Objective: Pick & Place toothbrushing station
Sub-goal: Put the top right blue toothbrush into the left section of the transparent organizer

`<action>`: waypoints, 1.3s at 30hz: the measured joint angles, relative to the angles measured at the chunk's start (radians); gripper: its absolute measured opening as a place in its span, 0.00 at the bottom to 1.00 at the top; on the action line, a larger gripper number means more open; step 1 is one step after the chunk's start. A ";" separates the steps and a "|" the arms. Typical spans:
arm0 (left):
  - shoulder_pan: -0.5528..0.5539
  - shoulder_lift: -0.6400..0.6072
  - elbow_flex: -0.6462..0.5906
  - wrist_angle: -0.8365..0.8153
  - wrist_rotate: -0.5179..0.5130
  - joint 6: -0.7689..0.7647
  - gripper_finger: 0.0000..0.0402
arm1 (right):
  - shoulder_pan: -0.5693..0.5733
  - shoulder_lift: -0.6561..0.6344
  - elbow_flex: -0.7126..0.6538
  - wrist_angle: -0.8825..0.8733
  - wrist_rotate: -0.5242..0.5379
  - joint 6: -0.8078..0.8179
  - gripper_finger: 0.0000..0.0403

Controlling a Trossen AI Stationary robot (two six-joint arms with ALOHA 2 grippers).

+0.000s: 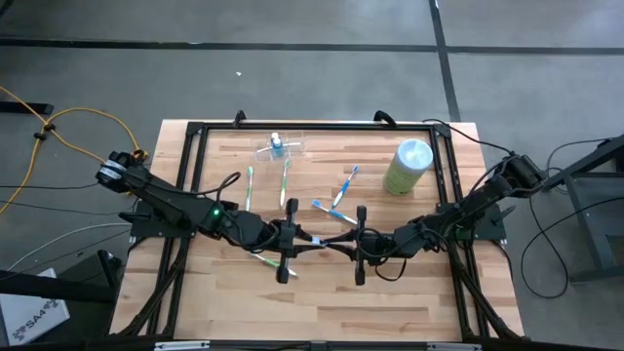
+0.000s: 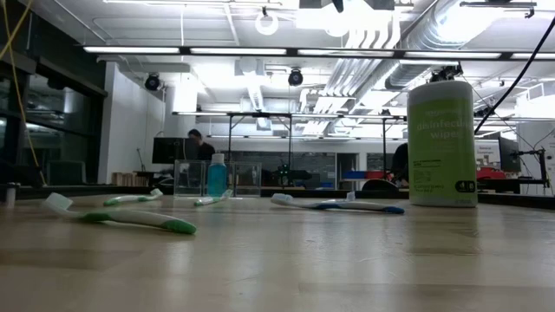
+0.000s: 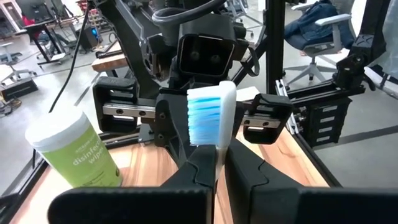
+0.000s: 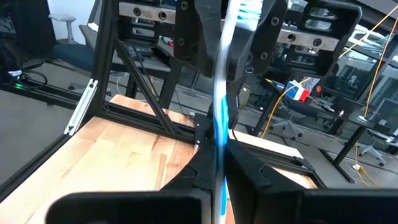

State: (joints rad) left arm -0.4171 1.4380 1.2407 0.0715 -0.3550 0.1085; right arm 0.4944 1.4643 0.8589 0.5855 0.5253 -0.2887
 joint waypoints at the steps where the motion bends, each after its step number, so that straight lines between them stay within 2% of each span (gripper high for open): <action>1: 0.000 0.000 0.000 -0.001 0.000 0.000 0.01 | 0.000 0.000 0.000 -0.003 0.000 0.001 0.05; 16: -0.001 0.000 0.000 -0.047 -0.017 -0.028 0.01 | 0.000 0.000 0.000 -0.011 0.005 0.000 0.33; 19: -0.015 0.000 0.000 -0.056 -0.051 -0.022 0.01 | 0.003 0.000 0.000 -0.021 0.074 -0.006 0.39; 23: -0.062 -0.012 0.000 -0.097 -0.200 0.020 0.01 | 0.018 0.000 0.000 -0.054 0.226 -0.032 0.44; 27: -0.082 -0.062 0.000 -0.176 -0.256 -0.026 0.01 | 0.032 0.000 0.000 -0.069 0.293 -0.024 0.48; 34: -0.017 -0.151 0.001 -0.380 -0.261 -0.174 0.01 | 0.044 0.000 0.000 -0.067 0.283 0.045 0.49; 39: 0.046 -0.195 0.001 -0.467 -0.278 -0.212 0.01 | 0.043 0.000 0.000 -0.095 0.282 0.113 0.49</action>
State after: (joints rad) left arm -0.3707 1.2430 1.2415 -0.3959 -0.6331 -0.1035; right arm 0.5373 1.4643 0.8589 0.4905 0.8077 -0.1756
